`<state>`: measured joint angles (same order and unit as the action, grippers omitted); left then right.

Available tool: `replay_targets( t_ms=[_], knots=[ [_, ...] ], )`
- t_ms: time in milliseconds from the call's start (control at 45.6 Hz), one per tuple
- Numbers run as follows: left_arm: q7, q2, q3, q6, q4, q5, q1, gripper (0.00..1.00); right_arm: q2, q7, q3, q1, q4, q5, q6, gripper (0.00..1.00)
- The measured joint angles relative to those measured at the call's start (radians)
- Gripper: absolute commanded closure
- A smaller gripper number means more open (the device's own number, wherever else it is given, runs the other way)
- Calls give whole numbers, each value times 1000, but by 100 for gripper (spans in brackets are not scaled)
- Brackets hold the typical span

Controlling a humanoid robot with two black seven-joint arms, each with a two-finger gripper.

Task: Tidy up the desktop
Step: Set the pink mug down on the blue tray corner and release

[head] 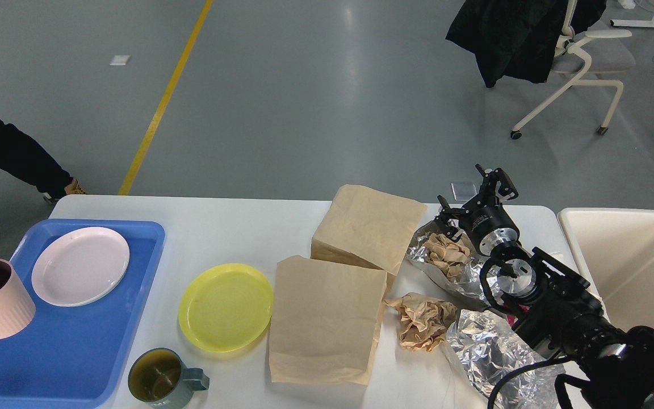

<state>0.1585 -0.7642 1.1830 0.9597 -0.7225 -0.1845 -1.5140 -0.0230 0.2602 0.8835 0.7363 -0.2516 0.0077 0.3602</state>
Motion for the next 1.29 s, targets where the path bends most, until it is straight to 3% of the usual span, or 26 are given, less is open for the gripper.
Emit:
replay_targets(
  t_ms=[460,1052,1293],
  knots=[
    [1,-33,-48,0,66,1,84,100,0,0,0,0,0,0,0,0],
    [7,27,-272,0,349,0,413,100,0,0,0,0,0,0,0,0],
    [9,73,-292,-7,385,0,458,100,0,0,0,0,0,0,0,0]
  ],
)
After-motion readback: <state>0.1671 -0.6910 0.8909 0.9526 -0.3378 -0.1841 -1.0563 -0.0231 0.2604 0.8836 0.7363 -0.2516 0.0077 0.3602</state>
